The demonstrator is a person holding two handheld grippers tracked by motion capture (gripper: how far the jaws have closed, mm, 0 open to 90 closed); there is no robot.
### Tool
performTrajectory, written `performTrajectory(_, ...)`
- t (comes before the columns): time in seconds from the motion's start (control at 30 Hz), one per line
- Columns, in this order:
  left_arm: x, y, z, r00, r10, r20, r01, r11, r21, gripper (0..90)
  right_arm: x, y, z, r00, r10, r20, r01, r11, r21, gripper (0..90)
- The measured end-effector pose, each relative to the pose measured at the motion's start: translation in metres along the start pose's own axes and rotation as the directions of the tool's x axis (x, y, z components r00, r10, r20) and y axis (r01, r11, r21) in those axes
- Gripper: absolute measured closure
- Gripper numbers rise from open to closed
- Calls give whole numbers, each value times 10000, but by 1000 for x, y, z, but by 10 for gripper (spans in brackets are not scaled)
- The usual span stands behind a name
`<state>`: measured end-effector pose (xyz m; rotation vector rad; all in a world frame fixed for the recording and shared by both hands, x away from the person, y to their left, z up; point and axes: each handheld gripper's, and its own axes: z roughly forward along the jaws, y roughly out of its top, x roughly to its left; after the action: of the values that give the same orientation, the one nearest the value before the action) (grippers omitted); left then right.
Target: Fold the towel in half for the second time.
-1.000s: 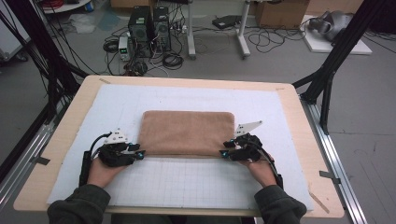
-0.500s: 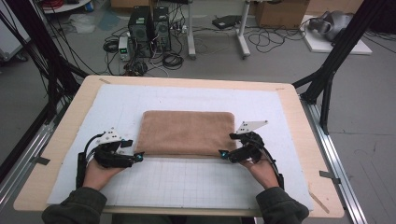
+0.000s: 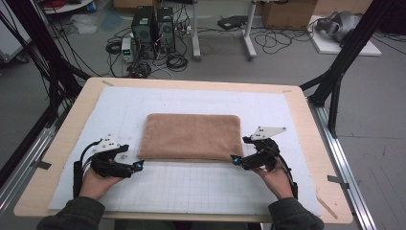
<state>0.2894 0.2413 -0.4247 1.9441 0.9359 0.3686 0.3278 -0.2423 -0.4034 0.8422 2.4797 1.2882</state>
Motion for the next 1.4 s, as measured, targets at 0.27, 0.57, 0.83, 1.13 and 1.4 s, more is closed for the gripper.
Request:
performTrajectory(0.27,-4,-1,-6,10000,8,-60,-8,10000,-8,104,3,-8,-14,9996,-19,279,27,9997,-258,119)
performTrajectory(0.57,-10,-4,-12,10000,41,-42,-42,10000,-47,93,4,-20,-28,9988,190,456,-176,9993,-327,119)
performTrajectory(0.83,-13,-8,-19,9999,17,-120,-19,9999,-130,93,6,-27,-39,9980,186,596,-157,9987,-475,118)
performTrajectory(1.13,-14,-16,-29,9997,-98,-226,93,9997,-231,93,8,-38,-44,9972,313,677,-277,9982,-538,117)
performTrajectory(1.4,-15,-26,-35,9992,-215,-349,206,9994,-268,93,8,-48,-45,9973,359,635,-328,9983,-486,117)
